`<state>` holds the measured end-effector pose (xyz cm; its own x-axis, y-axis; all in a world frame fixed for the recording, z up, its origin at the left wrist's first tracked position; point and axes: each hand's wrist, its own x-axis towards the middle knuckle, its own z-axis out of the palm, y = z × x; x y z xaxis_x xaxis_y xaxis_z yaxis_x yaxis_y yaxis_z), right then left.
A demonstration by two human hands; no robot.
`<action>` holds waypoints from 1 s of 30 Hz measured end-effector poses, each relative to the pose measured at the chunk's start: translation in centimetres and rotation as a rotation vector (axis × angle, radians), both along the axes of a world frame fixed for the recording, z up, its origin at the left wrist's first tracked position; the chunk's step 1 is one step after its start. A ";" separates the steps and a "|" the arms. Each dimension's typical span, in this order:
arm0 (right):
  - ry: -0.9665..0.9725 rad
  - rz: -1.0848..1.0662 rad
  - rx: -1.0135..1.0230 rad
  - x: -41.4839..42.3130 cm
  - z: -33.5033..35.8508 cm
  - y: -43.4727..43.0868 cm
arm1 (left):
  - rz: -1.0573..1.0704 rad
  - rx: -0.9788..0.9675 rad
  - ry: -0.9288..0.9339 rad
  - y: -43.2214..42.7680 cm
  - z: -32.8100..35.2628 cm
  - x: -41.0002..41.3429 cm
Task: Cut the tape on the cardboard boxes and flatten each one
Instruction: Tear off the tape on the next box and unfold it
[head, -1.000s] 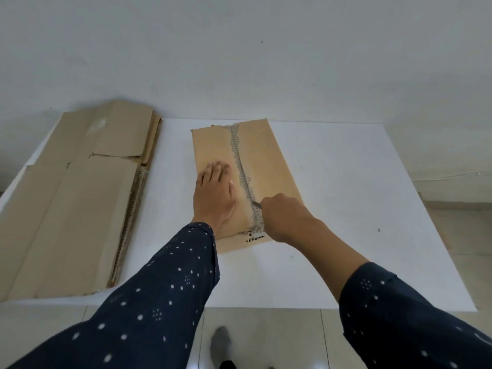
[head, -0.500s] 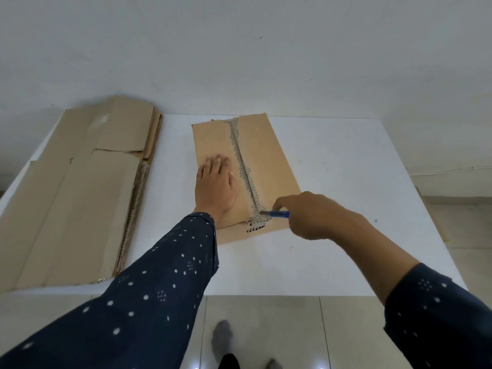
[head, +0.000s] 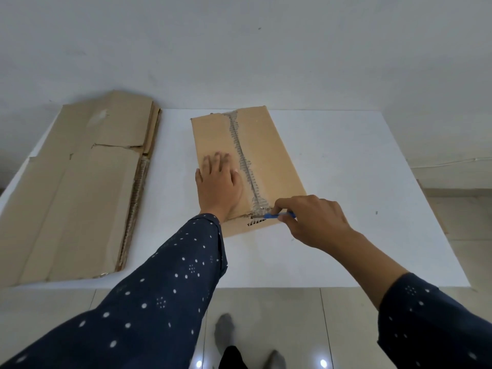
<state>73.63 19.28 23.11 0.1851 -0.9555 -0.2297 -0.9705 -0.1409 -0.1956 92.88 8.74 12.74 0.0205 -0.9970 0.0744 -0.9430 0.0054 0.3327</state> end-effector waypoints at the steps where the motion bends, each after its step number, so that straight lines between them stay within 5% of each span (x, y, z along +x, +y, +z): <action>1: 0.000 -0.001 -0.005 -0.1 0.0 0.0 | -0.001 0.000 -0.002 0.0 0.0 0.0; 26: 0.114 -0.184 -0.139 -1.8 -0.9 1.1 | -0.032 0.012 -0.047 0.3 0.2 0.3; 30: -0.002 -0.233 0.062 -3.8 0.8 0.4 | -0.029 0.012 -0.031 0.3 0.4 0.3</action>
<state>69.87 19.72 23.94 -0.0382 -0.9565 -0.2892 -0.9749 0.0992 -0.1993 93.21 9.01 13.10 -0.0105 -0.9980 0.0630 -0.9525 0.0292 0.3031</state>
